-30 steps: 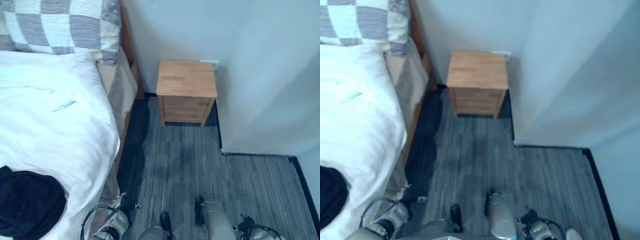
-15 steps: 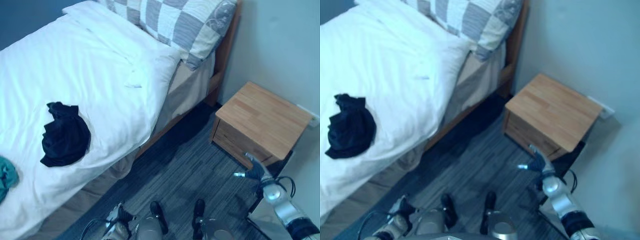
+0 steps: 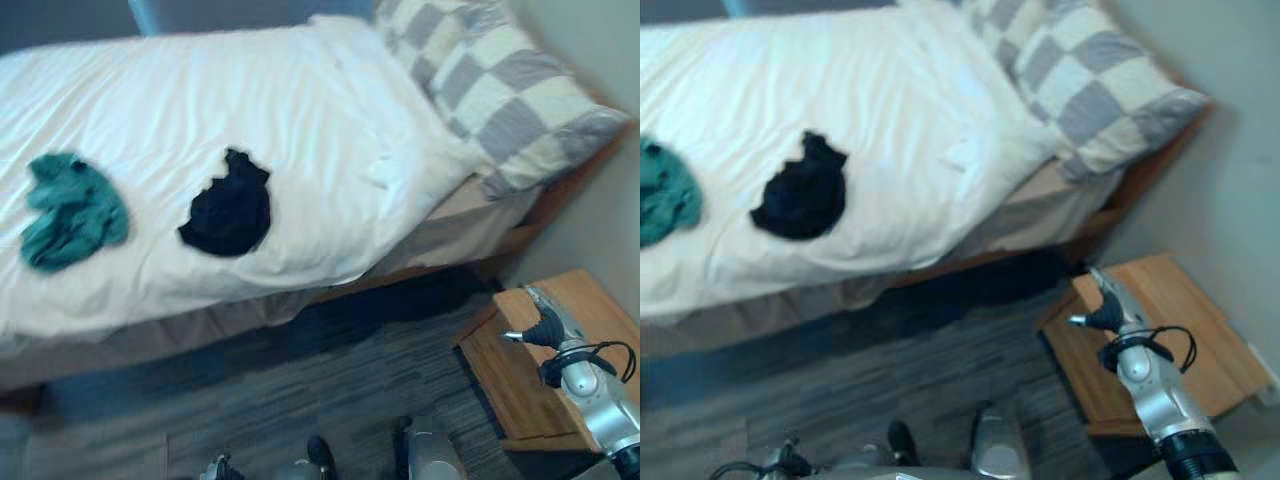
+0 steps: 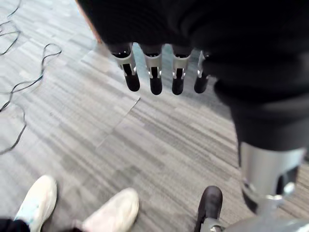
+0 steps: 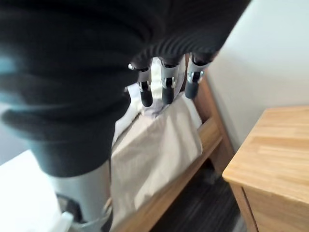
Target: Tidy up the quilt and then pick up the clothes from the bed and put them into the laundry hamper.
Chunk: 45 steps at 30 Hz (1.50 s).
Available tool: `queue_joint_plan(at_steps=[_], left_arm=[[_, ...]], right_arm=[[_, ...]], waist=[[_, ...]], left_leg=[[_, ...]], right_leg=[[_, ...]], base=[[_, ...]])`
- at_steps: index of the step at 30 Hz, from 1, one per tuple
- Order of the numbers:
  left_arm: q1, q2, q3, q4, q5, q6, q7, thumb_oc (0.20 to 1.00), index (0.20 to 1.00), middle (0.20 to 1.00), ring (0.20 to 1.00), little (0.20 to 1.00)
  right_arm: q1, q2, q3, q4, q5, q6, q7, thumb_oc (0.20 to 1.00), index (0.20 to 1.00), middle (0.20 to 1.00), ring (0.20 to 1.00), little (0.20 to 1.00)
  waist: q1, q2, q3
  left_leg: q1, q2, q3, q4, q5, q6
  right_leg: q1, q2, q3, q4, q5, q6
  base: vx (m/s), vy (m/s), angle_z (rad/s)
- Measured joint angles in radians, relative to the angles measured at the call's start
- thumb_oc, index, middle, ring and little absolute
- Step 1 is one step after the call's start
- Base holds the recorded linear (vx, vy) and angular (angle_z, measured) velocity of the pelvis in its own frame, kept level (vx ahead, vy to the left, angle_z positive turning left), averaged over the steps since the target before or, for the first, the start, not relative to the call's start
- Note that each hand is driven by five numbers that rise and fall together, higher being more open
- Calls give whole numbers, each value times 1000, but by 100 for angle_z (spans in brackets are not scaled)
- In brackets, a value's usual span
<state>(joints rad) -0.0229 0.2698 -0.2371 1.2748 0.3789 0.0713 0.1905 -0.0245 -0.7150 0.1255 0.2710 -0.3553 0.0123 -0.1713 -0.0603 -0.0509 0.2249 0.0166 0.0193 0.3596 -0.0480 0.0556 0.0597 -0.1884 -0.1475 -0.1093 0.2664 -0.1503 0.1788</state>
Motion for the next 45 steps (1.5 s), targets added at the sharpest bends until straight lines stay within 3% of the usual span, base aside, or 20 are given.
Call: queue_joint_plan(at_steps=[1,3,5,7,10,12,16,18,21,23,26,28,30,32,33,35,37,41,44,45], left_arm=[[-24,2,-19,3,14,2,-4,1000,1000,1000,1000,1000],[-47,3,-38,1,29,-7,-9,1000,1000,1000,1000,1000],[-69,0,-61,1,30,-7,-15,1000,1000,1000,1000,1000],[-58,-7,-80,-3,30,-21,-26,1000,1000,1000,1000,1000],[-22,-29,-69,-22,33,-29,-29,1000,1000,1000,1000,1000],[12,-45,-41,-18,28,-28,-28,1000,1000,1000,1000,1000],[-49,-29,-40,-12,25,-24,-11,1000,1000,1000,1000,1000],[-41,-40,-42,-20,22,-22,-7,1000,1000,1000,1000,1000],[-36,-42,-46,-20,15,-26,2,1000,1000,1000,1000,1000],[-59,-51,-52,0,15,-28,3,1000,1000,1000,1000,1000],[-32,-68,-53,-9,15,-27,3,1000,1000,1000,1000,1000],[-17,-66,-51,-17,16,-26,2,1000,1000,1000,1000,1000],[-29,-59,-52,-9,23,-18,-4,1000,1000,1000,1000,1000],[-39,-44,-72,-12,33,-19,-9,1000,1000,1000,1000,1000],[-50,-32,-86,-11,34,-18,-9,1000,1000,1000,1000,1000],[-97,5,-112,-2,36,-6,-12,1000,1000,1000,1000,1000],[-104,29,-110,-9,36,-4,-12,1000,1000,1000,1000,1000],[-95,30,-110,-23,38,-6,-19,1000,1000,1000,1000,1000],[-63,14,-110,-52,59,-5,-31,1000,1000,1000,1000,1000],[-44,5,-109,-59,75,-10,-38,1000,1000,1000,1000,1000]], right_arm=[[-48,-9,0,43,0,10,-4,1000,1000,1000,1000,1000],[-99,-30,-1,85,0,28,-6,1000,1000,1000,1000,1000],[-193,-31,10,102,0,31,-25,1000,1000,1000,1000,1000],[-261,-31,26,107,0,37,-46,1000,1000,1000,1000,1000],[-288,-24,44,108,0,37,-62,1000,1000,1000,1000,1000],[-302,-32,48,104,-1,39,-73,1000,1000,1000,1000,1000],[-316,-31,31,127,-2,59,-74,1000,1000,1000,1000,1000],[-326,-24,35,123,-4,62,-72,1000,1000,1000,1000,1000],[-336,-33,60,114,-36,57,-65,1000,1000,1000,1000,1000],[-338,-34,75,137,-36,58,-63,1000,1000,1000,1000,1000],[-335,-45,80,140,-37,50,-63,1000,1000,1000,1000,1000],[-315,-46,81,134,-38,48,-58,1000,1000,1000,1000,1000],[-290,-24,71,128,-39,49,-45,1000,1000,1000,1000,1000],[-274,6,95,129,-39,48,-33,1000,1000,1000,1000,1000],[-274,10,104,126,-39,47,-30,1000,1000,1000,1000,1000],[-263,14,116,95,-39,33,-26,1000,1000,1000,1000,1000],[-266,23,120,87,-39,31,-24,1000,1000,1000,1000,1000],[-270,21,119,93,-39,27,-23,1000,1000,1000,1000,1000],[-266,17,116,93,-39,28,-19,1000,1000,1000,1000,1000],[-244,15,80,92,-39,28,-19,1000,1000,1000,1000,1000]], waist=[[5,-1,4],[6,13,11],[6,23,19],[3,27,27],[-8,18,44],[-25,69,44],[-11,22,106],[-1,23,116],[11,77,113],[14,79,118],[8,125,103],[17,100,99],[4,59,101],[-3,55,103],[-3,49,105],[-22,37,123],[-20,-5,123],[-19,-10,119],[-21,-7,117],[-49,28,56]], left_leg=[[-6,-5,-68,-31,27,-3],[-35,7,-138,-39,37,-9],[-66,21,-184,-39,39,-8],[-62,31,-175,-41,22,-27],[-2,46,-119,-18,-11,-64],[19,84,-135,74,-8,-126],[-162,62,-137,371,48,-214],[-161,76,-69,334,28,-197],[-118,113,-71,-21,49,-194],[-154,152,-83,-42,64,-205],[-108,201,-39,-36,58,-195],[-77,166,-25,-38,138,-152],[-47,102,6,-37,135,-112],[-15,82,27,-36,119,-57],[-7,76,31,-35,117,-56],[3,78,17,-36,101,-39],[30,66,40,-36,99,-38],[38,82,16,-37,87,-65],[43,98,14,-36,86,-98],[40,95,38,-41,72,-119]], right_leg=[[32,44,104,-87,16,-8],[69,100,171,-145,75,-25],[80,122,161,-193,150,-29],[132,116,93,-257,233,-85],[187,102,50,-273,216,-139],[205,121,31,-266,193,-155],[231,40,-15,-290,195,-166],[269,37,-16,-354,203,-176],[245,55,-6,-354,203,-176],[255,47,14,-353,203,-175],[302,39,18,-349,186,-98],[319,-4,45,-344,174,-54],[292,-75,52,-249,168,-8],[189,-97,65,-53,147,14],[161,-102,69,10,137,13],[64,-7,160,132,56,-5],[50,35,116,22,60,-13],[143,73,50,-215,219,-73],[183,97,51,-301,258,-99],[190,93,68,-342,284,-93]], base=[[256,-213,117],[333,-274,139],[243,-167,90],[300,-206,64],[281,-174,46],[264,-175,35],[226,-29,41],[342,181,4],[295,189,-7],[301,252,10],[340,339,-13],[235,294,-46],[130,291,-27],[129,291,-24],[89,138,-11],[80,37,15],[93,31,5],[79,15,10],[43,52,-6],[-25,44,-13]])
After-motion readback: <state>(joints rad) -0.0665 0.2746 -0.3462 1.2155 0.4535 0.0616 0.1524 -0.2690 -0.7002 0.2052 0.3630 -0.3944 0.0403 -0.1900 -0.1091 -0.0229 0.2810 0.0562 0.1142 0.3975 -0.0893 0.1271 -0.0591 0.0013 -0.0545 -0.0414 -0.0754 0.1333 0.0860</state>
